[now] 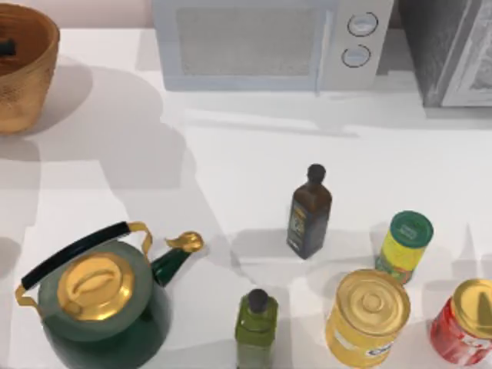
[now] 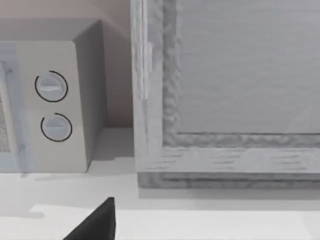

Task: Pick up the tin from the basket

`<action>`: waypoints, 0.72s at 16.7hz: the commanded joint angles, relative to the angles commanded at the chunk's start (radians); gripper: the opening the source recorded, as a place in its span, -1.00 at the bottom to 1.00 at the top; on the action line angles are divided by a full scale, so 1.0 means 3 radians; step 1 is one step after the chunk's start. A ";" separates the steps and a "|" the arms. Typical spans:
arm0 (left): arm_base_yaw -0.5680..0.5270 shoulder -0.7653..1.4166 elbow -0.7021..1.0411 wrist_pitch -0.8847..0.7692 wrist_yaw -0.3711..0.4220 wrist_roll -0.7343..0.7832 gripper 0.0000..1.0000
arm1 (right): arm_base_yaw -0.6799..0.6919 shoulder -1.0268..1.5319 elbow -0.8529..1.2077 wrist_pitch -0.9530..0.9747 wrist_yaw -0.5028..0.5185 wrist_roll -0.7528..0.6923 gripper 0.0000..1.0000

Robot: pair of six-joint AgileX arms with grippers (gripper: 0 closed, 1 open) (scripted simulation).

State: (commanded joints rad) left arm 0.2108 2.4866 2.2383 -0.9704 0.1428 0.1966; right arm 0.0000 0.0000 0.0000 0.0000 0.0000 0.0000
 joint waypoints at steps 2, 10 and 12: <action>-0.0019 -0.0349 -0.0339 0.0145 -0.0027 -0.0042 -1.00 | 0.0000 0.0000 0.0000 0.0000 0.0000 0.0000 1.00; -0.0248 -0.3035 -0.2678 0.1146 -0.0164 -0.0224 -1.00 | 0.0000 0.0000 0.0000 0.0000 0.0000 0.0000 1.00; -0.0322 -0.3915 -0.3419 0.1456 -0.0205 -0.0278 -1.00 | 0.0000 0.0000 0.0000 0.0000 0.0000 0.0000 1.00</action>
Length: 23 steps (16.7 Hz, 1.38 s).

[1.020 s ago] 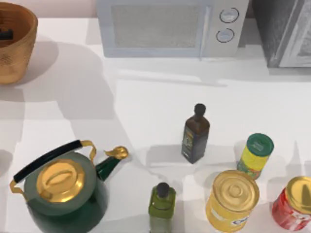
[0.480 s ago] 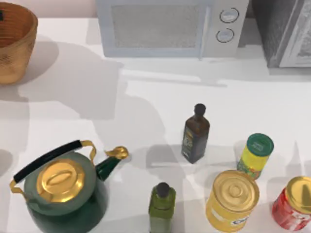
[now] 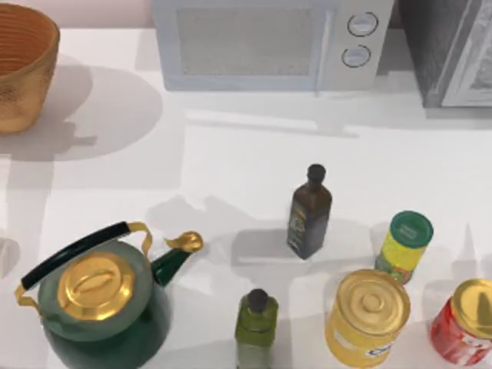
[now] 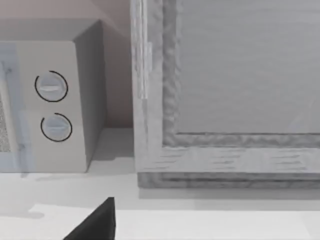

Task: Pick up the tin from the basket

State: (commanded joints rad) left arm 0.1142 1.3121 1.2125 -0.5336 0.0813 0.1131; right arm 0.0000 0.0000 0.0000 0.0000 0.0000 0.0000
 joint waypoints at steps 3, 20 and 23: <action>-0.0108 -0.1324 -0.1152 0.0470 -0.0067 -0.0090 -1.00 | 0.0000 0.0000 0.0000 0.0000 0.0000 0.0000 1.00; -0.0371 -0.4359 -0.4041 0.1772 -0.0271 -0.0370 -1.00 | 0.0000 0.0000 0.0000 0.0000 0.0000 0.0000 1.00; -0.0354 -0.4275 -0.4004 0.1804 -0.0239 -0.0376 -1.00 | 0.0000 0.0000 0.0000 0.0000 0.0000 0.0000 1.00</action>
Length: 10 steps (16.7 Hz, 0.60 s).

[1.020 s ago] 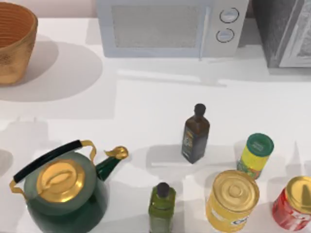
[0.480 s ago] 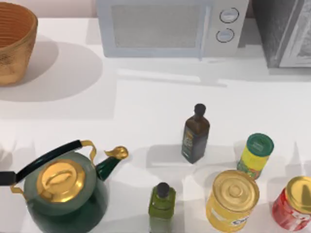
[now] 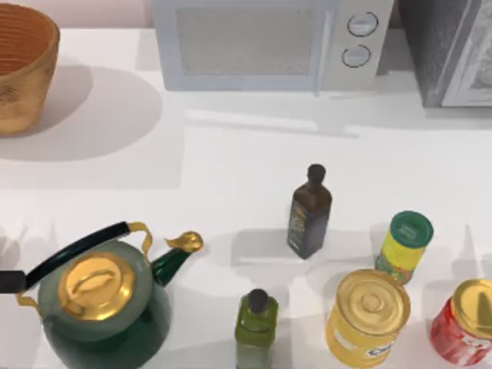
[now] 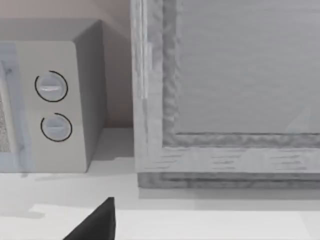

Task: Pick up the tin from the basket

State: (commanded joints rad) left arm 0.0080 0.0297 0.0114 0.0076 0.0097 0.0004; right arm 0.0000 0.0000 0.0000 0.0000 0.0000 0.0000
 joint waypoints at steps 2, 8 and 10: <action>0.0027 0.0200 0.0093 0.0083 0.0084 -0.0010 -1.00 | 0.0000 0.0000 0.0000 0.0000 0.0000 0.0000 1.00; 0.0009 0.1439 0.0700 0.0671 0.0732 -0.0026 -1.00 | 0.0000 0.0000 0.0000 0.0000 0.0000 0.0000 1.00; -0.0046 0.2020 0.0986 0.0970 0.1061 -0.0023 -1.00 | 0.0000 0.0000 0.0000 0.0000 0.0000 0.0000 1.00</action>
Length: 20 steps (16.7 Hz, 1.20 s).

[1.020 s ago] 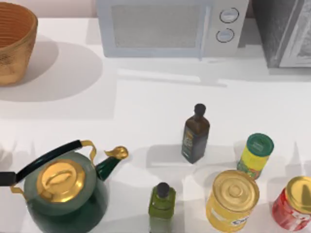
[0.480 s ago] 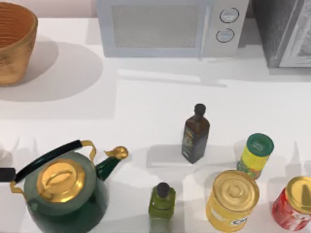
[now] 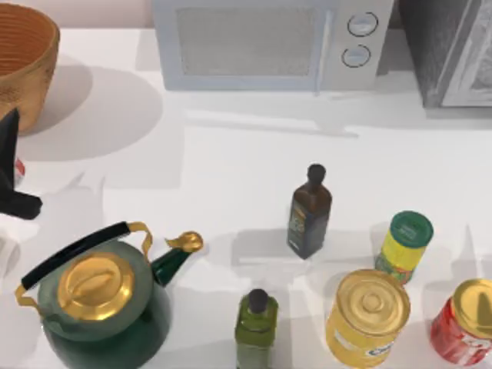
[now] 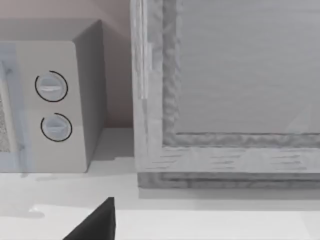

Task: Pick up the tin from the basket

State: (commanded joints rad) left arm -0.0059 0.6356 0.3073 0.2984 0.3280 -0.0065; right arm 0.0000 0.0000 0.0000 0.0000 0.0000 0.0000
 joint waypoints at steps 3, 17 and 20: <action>-0.0114 0.0984 0.0482 0.0516 0.0552 0.0011 -1.00 | 0.0000 0.0000 0.0000 0.0000 0.0000 0.0000 1.00; -0.0742 0.5611 0.2637 0.2998 0.2957 0.0110 -1.00 | 0.0000 0.0000 0.0000 0.0000 0.0000 0.0000 1.00; -0.0864 0.6131 0.2840 0.3308 0.3221 0.0129 -1.00 | 0.0000 0.0000 0.0000 0.0000 0.0000 0.0000 1.00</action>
State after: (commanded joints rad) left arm -0.2651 2.4750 1.1594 1.2907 1.2943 0.0322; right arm 0.0000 0.0000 0.0000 0.0000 0.0000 0.0000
